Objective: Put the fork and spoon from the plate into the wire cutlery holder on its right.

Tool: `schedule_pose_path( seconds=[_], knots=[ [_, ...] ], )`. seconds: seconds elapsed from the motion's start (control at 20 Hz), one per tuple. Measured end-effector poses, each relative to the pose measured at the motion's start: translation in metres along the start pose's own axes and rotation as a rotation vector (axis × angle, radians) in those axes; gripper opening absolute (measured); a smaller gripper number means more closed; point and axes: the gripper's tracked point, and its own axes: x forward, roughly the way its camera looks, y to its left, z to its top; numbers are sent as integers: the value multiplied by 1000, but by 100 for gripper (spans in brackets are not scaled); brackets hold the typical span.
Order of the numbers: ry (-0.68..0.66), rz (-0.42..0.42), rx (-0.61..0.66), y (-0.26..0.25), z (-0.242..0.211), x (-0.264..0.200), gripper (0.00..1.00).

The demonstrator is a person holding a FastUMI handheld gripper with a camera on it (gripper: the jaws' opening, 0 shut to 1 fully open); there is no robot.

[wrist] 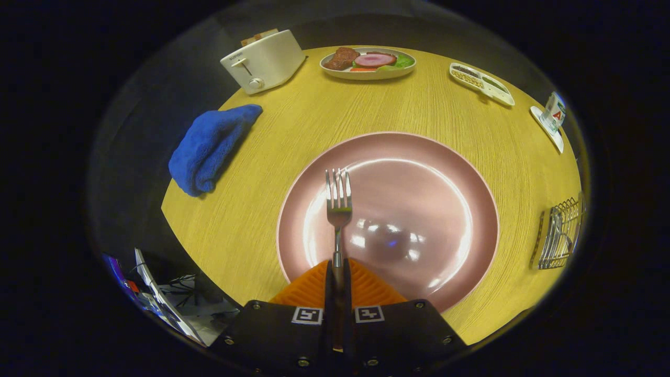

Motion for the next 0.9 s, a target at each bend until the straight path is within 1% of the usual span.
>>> schedule_pose_path(
  seconds=[0.25, 0.5, 0.75, 0.9],
  knots=[
    [-32, 22, 64, 0, 7, -8, 8],
    [-93, 35, 143, -13, 19, -26, 8],
    [-177, 40, 267, -43, 31, -57, 8],
    [-231, 14, 327, -71, 35, -80, 8]
  ],
)
